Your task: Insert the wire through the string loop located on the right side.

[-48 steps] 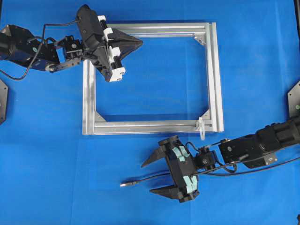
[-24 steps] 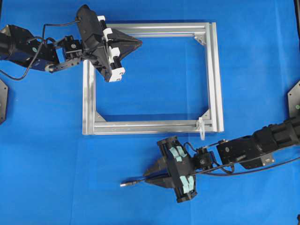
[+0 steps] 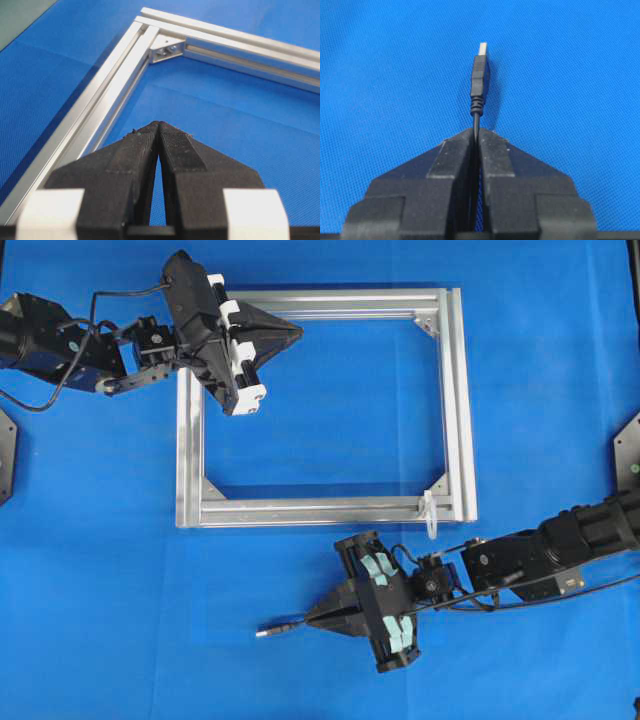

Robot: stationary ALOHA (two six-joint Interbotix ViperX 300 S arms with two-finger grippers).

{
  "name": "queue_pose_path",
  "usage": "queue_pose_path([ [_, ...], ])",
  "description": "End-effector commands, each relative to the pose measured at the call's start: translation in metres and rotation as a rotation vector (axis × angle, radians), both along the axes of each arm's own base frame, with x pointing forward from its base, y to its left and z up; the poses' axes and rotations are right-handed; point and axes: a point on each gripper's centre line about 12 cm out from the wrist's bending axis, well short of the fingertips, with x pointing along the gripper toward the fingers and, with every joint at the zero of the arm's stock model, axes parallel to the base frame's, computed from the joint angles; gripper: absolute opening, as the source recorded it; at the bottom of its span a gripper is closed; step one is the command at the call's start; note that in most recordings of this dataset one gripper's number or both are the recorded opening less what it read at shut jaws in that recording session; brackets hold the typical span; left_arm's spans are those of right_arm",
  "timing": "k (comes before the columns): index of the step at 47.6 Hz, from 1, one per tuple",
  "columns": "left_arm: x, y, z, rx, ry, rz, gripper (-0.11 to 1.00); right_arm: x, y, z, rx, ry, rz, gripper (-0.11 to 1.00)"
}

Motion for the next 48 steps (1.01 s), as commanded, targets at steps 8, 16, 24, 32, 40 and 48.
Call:
queue_pose_path([
  [8, 0.001, 0.001, 0.014, 0.012, -0.040, 0.000, 0.00, 0.000, 0.002, 0.032, 0.028, -0.065, 0.003, -0.03],
  [16, 0.001, 0.001, 0.014, 0.010, -0.039, 0.000, 0.00, -0.006, -0.001, 0.053, 0.037, -0.078, 0.002, -0.03],
  [24, 0.001, 0.000, 0.014, 0.010, -0.039, -0.002, 0.00, -0.010, -0.002, 0.074, 0.035, -0.069, 0.006, -0.03],
  [32, 0.002, 0.000, 0.014, 0.011, -0.040, -0.003, 0.00, -0.011, -0.004, 0.075, 0.028, -0.050, 0.005, -0.03],
  [40, 0.001, -0.002, 0.013, 0.010, -0.037, -0.006, 0.00, -0.010, -0.004, 0.075, 0.029, -0.052, 0.004, -0.03],
  [48, 0.001, -0.002, 0.013, 0.010, -0.037, -0.006, 0.00, -0.011, -0.005, 0.075, 0.028, -0.050, 0.002, -0.03],
])
